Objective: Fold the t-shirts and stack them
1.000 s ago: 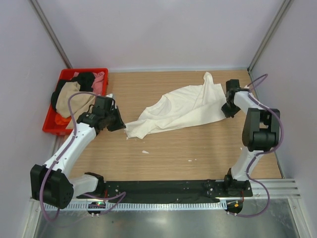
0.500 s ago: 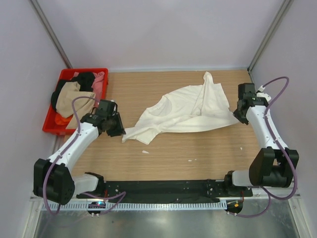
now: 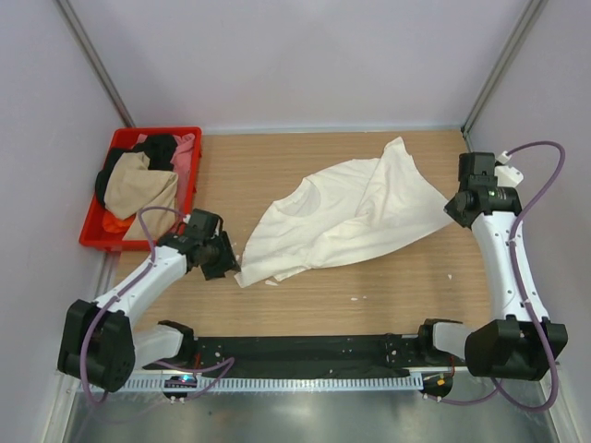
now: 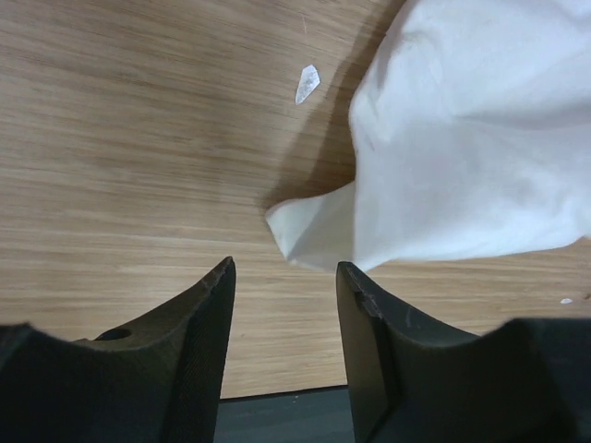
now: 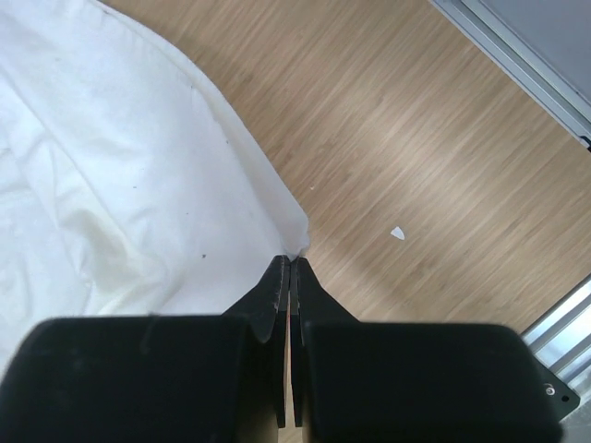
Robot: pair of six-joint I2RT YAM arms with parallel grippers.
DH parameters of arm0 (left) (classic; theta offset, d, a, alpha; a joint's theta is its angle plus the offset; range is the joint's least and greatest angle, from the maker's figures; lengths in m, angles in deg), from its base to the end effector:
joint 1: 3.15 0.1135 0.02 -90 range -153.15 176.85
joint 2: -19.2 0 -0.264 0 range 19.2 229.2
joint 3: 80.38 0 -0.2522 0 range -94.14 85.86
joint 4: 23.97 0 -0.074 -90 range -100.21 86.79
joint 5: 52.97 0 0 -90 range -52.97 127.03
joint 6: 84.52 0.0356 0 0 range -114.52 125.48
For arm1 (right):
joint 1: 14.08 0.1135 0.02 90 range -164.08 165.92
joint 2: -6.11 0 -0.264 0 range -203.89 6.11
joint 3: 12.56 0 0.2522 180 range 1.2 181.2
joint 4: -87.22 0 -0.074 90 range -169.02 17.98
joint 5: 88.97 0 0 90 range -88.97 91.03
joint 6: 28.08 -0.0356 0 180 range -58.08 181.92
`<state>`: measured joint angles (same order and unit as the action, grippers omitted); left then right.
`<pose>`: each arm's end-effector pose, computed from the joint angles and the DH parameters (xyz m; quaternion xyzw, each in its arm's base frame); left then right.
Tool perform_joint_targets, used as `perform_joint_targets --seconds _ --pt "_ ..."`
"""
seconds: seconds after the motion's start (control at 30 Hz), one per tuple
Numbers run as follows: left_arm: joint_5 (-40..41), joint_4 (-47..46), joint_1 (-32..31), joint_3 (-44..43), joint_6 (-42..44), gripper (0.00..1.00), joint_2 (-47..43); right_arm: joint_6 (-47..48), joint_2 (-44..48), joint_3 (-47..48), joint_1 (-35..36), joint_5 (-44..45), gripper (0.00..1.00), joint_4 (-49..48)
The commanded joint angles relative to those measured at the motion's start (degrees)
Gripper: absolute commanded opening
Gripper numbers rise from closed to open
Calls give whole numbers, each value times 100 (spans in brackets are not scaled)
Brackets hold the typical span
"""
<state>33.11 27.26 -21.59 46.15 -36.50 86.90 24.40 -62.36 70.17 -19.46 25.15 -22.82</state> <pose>0.1982 -0.0687 0.1961 -0.1921 0.9575 -0.1358 0.1667 0.2252 -0.0358 0.3332 0.3991 0.8472 -0.1120 0.3324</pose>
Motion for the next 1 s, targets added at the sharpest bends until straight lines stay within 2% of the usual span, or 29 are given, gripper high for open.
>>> perform_joint_targets --seconds 0.0,0.13,0.43,0.47,0.57,0.6,0.63,0.7,0.87,0.97 --pt "-38 -679 -46 94 -258 50 -161 174 193 459 -24 -214 1 75" --pt "-486 -1435 -55 174 -259 53 145 210 272 469 -24 -346 1 31" --pt "-504 -1559 -301 -187 -179 51 1087 280 378 257 -24 -584 1 -180" --pt "-522 -1568 -310 -265 -205 49 1183 280 369 257 -24 -575 1 -180" --pt "-452 -1620 -327 -406 -232 29 1210 306 343 222 -24 -514 1 -285" --pt "-425 -1594 -327 -607 -241 16 1193 306 308 213 -24 -470 1 -320" --pt "-416 -1577 -327 -722 -206 9 1210 333 299 161 -24 -443 1 -451" --pt "-198 -1367 -327 -1229 -145 0 1341 350 255 56 -24 -277 1 -584" --pt "470 -935 -257 -2295 224 0 2070 394 -105 213 -32 118 1 -549" --pt "507 -970 -161 -2849 339 0 2755 455 -167 187 -41 374 1 -558"
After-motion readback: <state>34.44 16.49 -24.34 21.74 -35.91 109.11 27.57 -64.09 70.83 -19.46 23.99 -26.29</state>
